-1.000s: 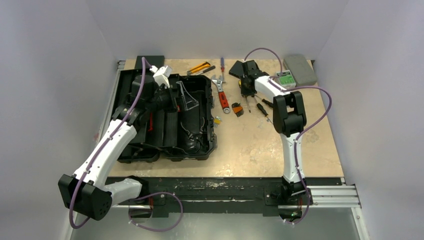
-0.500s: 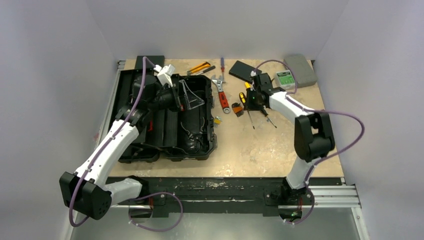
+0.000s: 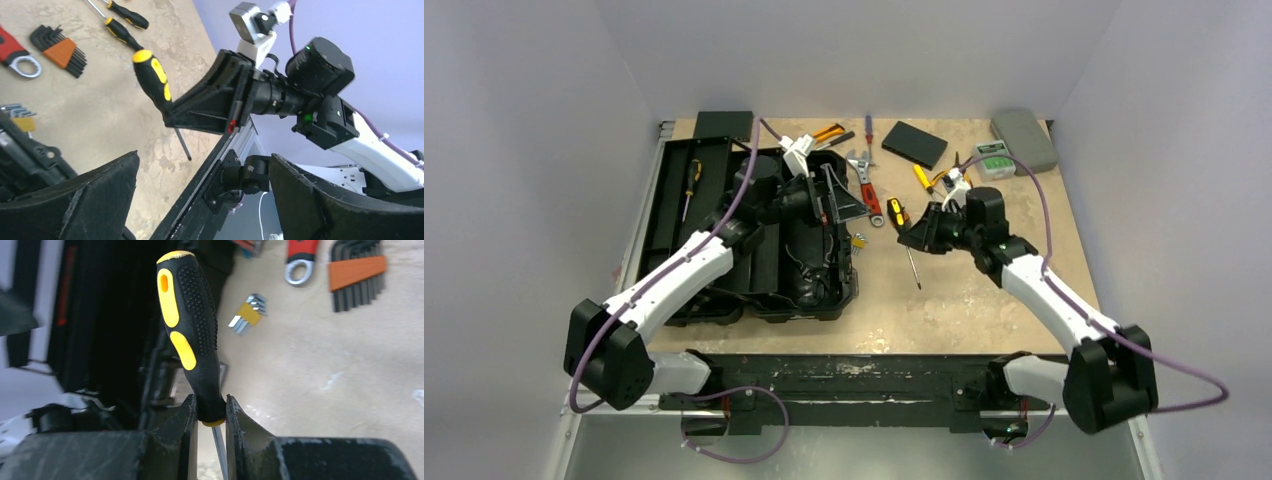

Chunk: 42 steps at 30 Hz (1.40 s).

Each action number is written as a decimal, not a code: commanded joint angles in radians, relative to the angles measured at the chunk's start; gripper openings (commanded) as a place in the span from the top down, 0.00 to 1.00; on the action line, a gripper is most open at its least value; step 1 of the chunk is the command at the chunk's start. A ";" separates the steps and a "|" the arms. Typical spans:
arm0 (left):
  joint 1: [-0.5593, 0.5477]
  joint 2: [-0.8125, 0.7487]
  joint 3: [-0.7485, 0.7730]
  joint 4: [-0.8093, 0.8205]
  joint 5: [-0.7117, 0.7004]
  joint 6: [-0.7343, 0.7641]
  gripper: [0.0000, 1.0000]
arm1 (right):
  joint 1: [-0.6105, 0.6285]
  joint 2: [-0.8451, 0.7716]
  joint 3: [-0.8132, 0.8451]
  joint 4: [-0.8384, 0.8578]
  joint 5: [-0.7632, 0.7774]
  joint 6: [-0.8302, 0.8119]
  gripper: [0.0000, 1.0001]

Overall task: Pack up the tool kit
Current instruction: Pick up the screwdriver from the center of the board.

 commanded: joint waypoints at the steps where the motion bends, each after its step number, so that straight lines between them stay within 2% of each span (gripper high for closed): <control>1: -0.044 0.039 0.049 0.121 -0.012 -0.042 0.03 | 0.007 -0.167 -0.093 0.245 -0.140 0.160 1.00; 6: -0.098 0.093 0.080 0.186 -0.013 -0.080 0.06 | 0.007 -0.274 -0.128 0.315 -0.143 0.229 1.00; 14: -0.137 0.136 0.096 0.230 -0.015 -0.101 0.13 | 0.009 -0.276 -0.133 0.389 -0.198 0.306 1.00; 20: -0.146 0.148 0.103 0.241 -0.026 -0.098 0.33 | 0.038 -0.280 -0.164 0.456 -0.233 0.373 1.00; 24: -0.151 0.156 0.105 0.249 -0.037 -0.095 0.43 | 0.077 -0.283 -0.184 0.474 -0.224 0.390 1.00; 26: -0.153 0.161 0.106 0.253 -0.037 -0.093 0.57 | 0.095 -0.277 -0.186 0.479 -0.223 0.388 1.00; 27: -0.153 0.165 0.106 0.257 -0.036 -0.093 0.67 | 0.101 -0.276 -0.188 0.484 -0.225 0.390 1.00; 29: -0.153 0.167 0.105 0.265 -0.034 -0.093 0.95 | 0.106 -0.278 -0.190 0.494 -0.224 0.393 1.00; 30: -0.153 0.167 0.106 0.262 -0.034 -0.092 1.00 | 0.108 -0.280 -0.189 0.491 -0.223 0.391 0.99; 33: -0.153 0.143 0.112 0.217 -0.050 -0.055 1.00 | 0.108 -0.288 -0.180 0.449 -0.203 0.368 0.58; 35: -0.153 0.110 0.126 0.143 -0.086 -0.006 1.00 | 0.108 -0.304 -0.173 0.400 -0.167 0.332 0.42; 38: -0.153 0.074 0.183 -0.062 -0.161 0.110 1.00 | 0.108 -0.329 -0.158 0.303 -0.100 0.274 0.36; 42: -0.153 0.032 0.286 -0.372 -0.325 0.269 1.00 | 0.107 -0.353 -0.129 0.196 -0.048 0.208 0.35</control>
